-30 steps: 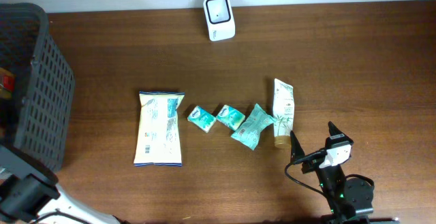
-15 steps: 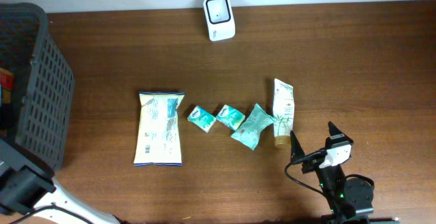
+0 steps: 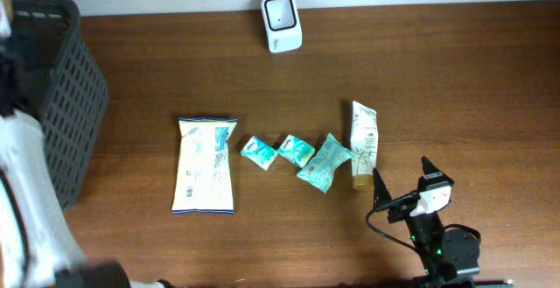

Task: Scan the item barcode
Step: 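Return the left gripper to the basket and grasp the San Remo spaghetti pack, then lay the spaghetti pack diagonally on the bag and withdraw the left gripper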

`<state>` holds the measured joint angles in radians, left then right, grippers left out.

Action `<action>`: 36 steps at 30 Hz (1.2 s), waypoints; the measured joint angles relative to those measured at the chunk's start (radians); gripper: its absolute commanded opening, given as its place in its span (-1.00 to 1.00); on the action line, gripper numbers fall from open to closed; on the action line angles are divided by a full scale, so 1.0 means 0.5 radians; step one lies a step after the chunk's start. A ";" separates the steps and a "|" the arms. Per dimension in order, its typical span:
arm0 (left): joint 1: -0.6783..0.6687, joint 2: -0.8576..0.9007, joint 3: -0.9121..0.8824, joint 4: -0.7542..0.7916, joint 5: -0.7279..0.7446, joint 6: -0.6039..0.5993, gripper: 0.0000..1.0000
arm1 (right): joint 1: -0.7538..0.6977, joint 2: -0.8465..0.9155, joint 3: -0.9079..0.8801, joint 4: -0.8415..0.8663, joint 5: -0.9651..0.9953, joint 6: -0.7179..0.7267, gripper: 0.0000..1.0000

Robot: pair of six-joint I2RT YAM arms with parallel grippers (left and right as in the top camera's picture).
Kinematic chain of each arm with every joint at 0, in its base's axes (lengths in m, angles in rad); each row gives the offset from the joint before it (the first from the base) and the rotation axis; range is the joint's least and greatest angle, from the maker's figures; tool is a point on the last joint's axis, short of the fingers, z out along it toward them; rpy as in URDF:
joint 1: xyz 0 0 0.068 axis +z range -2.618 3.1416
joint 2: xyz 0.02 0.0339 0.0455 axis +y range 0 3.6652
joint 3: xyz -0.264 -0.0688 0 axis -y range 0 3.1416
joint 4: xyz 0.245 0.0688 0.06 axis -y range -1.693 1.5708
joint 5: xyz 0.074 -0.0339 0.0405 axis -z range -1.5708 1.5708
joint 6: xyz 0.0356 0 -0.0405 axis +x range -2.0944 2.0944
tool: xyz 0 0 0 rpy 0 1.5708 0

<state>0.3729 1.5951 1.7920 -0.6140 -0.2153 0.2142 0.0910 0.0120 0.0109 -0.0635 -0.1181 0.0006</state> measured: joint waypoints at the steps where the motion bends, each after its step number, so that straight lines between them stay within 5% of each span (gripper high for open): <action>1: -0.112 -0.118 0.021 0.053 -0.028 -0.029 -1.00 | 0.000 0.000 0.000 0.000 0.001 0.000 0.98; 5: -0.301 -0.465 0.070 0.046 -0.178 -0.069 -1.00 | 0.000 0.000 0.000 0.000 0.000 -0.001 0.98; 8: -0.406 -0.543 0.077 -0.331 -0.166 -0.118 -1.00 | 0.000 0.000 0.000 0.001 0.000 0.000 0.98; 10: -0.547 -0.523 0.067 -0.691 0.148 -0.176 -1.00 | 0.000 0.000 0.000 0.000 0.000 -0.001 0.98; 15: -0.844 -0.056 -0.294 -0.844 0.865 -0.346 -1.00 | 0.000 0.000 0.000 0.000 0.000 0.000 0.98; 20: -1.060 0.423 -0.616 -0.658 0.950 -0.580 -1.00 | 0.000 0.000 0.000 0.000 0.000 -0.002 0.97; 23: -1.170 0.527 -0.655 -0.536 0.986 -0.667 0.44 | 0.000 0.000 0.000 0.000 0.000 0.000 0.98; 24: -1.198 0.528 -0.654 -0.515 1.003 -0.684 0.72 | 0.000 0.000 0.000 0.000 0.000 0.000 0.98; 30: -1.125 0.528 -0.428 -0.514 1.039 -0.670 0.80 | 0.000 0.000 0.000 0.000 0.000 0.000 0.98; 36: -0.689 0.520 0.185 -0.512 0.638 -0.146 0.89 | 0.000 0.000 0.000 0.000 0.000 -0.001 0.97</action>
<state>0.0284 1.8549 1.8847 -0.8700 0.1036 0.1410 0.0910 0.0120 0.0109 -0.0635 -0.1181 0.0002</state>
